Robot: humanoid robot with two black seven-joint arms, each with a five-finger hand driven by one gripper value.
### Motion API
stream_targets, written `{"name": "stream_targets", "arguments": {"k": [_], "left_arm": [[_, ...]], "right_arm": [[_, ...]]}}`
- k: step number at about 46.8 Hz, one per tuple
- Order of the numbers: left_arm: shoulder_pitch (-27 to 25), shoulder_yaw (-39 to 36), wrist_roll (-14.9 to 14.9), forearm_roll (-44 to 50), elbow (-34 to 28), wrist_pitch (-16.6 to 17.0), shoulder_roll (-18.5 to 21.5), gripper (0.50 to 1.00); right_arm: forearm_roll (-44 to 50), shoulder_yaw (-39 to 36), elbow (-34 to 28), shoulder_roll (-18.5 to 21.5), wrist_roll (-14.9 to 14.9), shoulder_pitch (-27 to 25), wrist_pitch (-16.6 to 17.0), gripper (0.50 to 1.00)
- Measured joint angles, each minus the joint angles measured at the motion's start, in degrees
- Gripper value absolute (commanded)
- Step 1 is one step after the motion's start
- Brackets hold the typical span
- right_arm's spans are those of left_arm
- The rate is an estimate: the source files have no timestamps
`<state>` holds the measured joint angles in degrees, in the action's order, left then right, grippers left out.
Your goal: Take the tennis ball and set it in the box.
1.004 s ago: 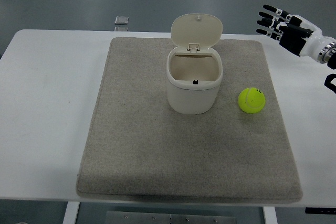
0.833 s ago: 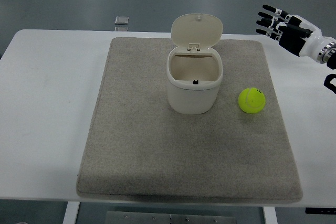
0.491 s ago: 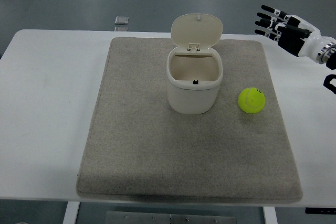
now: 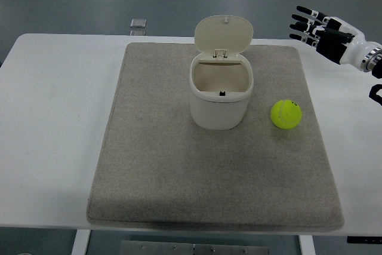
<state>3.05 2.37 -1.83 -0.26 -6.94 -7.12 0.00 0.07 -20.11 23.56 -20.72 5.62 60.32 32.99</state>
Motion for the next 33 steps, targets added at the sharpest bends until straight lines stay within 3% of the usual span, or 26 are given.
{"name": "stream_targets", "arguments": {"k": [16, 33], "left_arm": [[-0.02, 0.00, 0.01, 0.00, 0.00, 0.00, 0.00, 0.996], [0.01, 0.00, 0.02, 0.00, 0.00, 0.00, 0.00, 0.996]], "right_arm": [[4.43, 0.51, 1.34, -1.25, 0.09, 1.44, 0.78, 0.919], [20.40, 0.33, 15.41, -11.99, 0.55, 1.83, 0.91, 0.919]]}}
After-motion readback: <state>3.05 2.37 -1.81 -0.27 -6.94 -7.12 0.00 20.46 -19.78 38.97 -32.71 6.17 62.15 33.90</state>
